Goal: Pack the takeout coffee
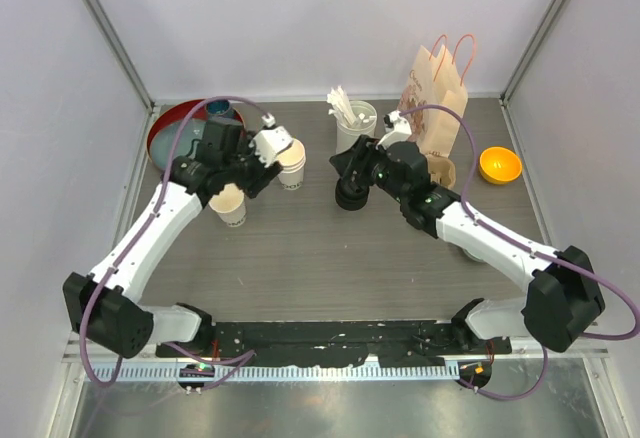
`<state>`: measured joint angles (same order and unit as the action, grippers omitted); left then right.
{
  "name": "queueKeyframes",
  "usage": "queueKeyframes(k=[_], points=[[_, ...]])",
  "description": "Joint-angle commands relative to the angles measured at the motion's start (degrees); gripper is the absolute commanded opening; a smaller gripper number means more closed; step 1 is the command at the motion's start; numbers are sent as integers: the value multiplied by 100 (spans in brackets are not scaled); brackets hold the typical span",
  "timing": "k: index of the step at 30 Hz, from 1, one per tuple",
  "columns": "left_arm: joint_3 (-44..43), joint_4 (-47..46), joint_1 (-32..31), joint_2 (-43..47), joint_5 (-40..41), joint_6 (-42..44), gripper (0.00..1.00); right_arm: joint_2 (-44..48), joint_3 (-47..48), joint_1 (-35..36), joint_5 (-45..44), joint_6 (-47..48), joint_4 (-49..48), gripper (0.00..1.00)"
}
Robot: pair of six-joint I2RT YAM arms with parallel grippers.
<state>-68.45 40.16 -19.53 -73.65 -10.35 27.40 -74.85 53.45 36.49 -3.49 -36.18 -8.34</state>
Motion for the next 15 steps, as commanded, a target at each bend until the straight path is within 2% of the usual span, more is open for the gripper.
queueKeyframes(k=[1,4,8,15], points=[[-731,-34,-850,-509,270,283,57,-240,51,7,155,-99,-370,60],[-1275,0,-1062,-1255,560,468,52,-381,104,7,173,-117,-327,60],[-2425,404,-1088,-2205,455,442,49,-460,148,-10,208,-73,-239,61],[-2981,396,-1079,-2918,411,503,46,-443,122,-142,155,6,-142,61]])
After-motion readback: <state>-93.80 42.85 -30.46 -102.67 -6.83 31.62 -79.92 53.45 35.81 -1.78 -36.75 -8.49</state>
